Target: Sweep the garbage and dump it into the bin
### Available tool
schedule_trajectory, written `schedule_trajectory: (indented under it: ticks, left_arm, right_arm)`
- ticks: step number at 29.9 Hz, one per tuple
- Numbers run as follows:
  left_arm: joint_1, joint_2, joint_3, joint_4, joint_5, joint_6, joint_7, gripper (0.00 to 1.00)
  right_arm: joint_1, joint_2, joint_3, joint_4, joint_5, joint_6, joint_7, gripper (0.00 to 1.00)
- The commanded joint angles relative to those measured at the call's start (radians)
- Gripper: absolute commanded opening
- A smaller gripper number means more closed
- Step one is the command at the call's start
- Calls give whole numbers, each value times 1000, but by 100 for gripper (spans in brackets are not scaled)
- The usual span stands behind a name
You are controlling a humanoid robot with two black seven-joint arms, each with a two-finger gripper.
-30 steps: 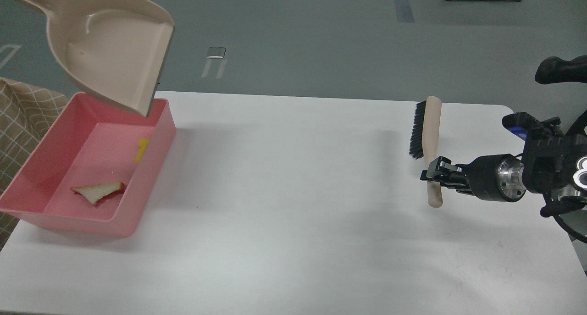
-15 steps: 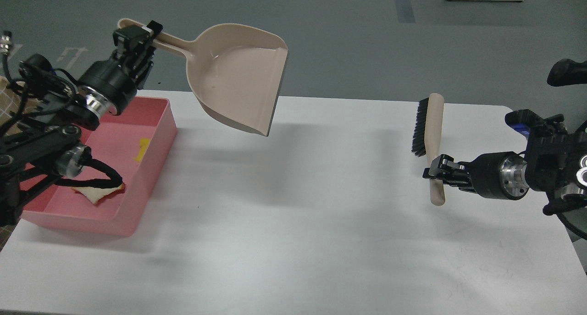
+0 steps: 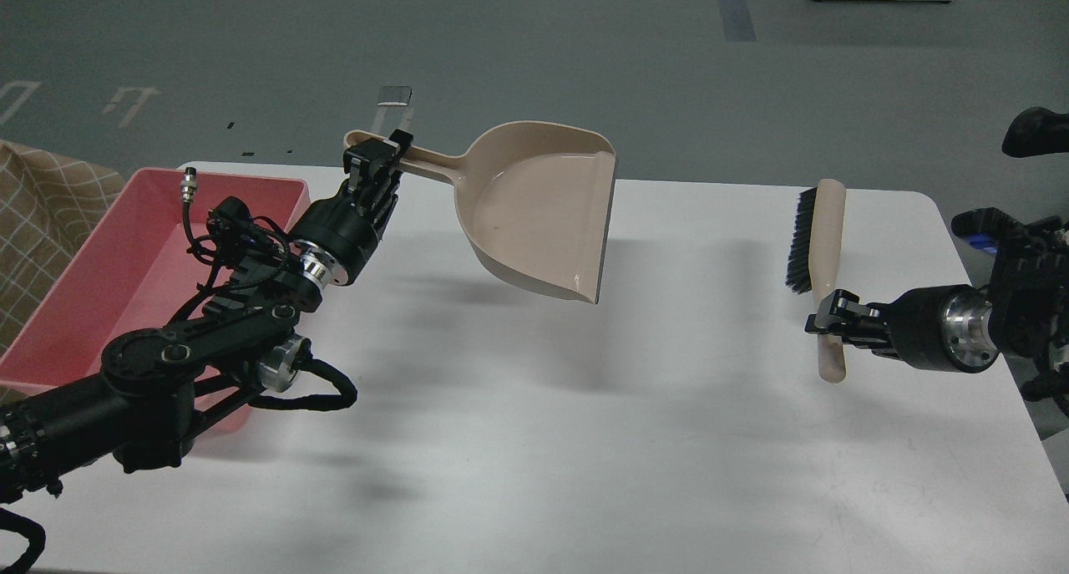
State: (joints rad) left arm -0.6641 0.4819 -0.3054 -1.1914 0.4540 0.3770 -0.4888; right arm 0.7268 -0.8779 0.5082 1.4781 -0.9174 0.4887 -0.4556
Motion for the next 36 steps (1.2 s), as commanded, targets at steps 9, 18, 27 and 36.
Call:
schedule_trajectory:
  ticks: [9, 18, 27, 36]
  left_arm:
    - [61, -141, 69, 72, -1, 102, 0, 0]
    - [66, -207, 68, 136, -1, 112, 0, 0]
    - [73, -226, 69, 173, 0, 112, 0, 0]
    - [83, -226, 69, 177, 0, 112, 0, 0]
  right_arm:
    - [0, -1, -105, 2, 2, 0, 0, 4]
    - [5, -1, -126, 2, 2, 0, 0, 6]
    - [17, 8, -125, 1, 2, 0, 0, 8]
    - [19, 11, -123, 1, 3, 0, 0, 10]
